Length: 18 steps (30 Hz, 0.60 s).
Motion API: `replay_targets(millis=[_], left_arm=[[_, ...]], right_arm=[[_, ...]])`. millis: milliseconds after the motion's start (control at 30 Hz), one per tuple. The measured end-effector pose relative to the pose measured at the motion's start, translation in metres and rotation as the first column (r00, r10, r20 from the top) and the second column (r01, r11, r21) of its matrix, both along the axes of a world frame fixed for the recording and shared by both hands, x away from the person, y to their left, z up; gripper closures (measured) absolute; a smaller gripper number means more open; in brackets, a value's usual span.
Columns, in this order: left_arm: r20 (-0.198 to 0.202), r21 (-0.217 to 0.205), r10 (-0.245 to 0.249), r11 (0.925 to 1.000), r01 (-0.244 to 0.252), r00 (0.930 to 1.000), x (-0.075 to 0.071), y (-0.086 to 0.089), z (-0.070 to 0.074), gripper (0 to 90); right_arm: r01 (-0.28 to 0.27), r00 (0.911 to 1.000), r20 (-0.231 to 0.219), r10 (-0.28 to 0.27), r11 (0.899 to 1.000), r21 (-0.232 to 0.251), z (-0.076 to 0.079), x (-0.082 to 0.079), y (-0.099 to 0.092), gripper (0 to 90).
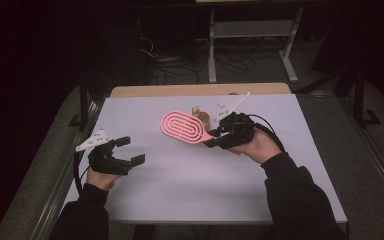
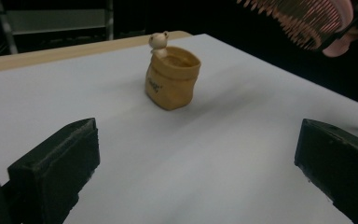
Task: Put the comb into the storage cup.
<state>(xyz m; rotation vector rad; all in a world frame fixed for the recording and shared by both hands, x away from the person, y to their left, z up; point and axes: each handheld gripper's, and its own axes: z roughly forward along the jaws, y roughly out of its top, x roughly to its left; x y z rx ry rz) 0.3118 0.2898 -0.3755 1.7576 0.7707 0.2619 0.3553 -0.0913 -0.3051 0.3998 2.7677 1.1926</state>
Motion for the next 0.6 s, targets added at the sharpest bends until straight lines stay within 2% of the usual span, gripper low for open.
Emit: replay_targets(millis=[267,400,600], left_arm=[[-0.036,-0.1,-0.022,0.9948,0.018,0.9991,0.009,-0.006,0.014,0.0],[-0.034,-0.112,-0.028,0.9934,0.025,0.999,0.011,-0.01,0.02,0.0],[-0.035,-0.107,-0.07,0.9921,0.066,0.9969,0.012,-0.022,0.028,0.0]], right_arm=[[-0.005,0.9997,0.025,0.004,0.999,0.041,0.007,-0.004,0.002,68.2],[-0.009,0.9995,0.032,0.008,0.999,0.044,0.007,-0.005,0.005,68.2],[-0.017,0.9986,0.051,0.014,0.998,0.067,0.01,-0.006,0.011,68.2]])
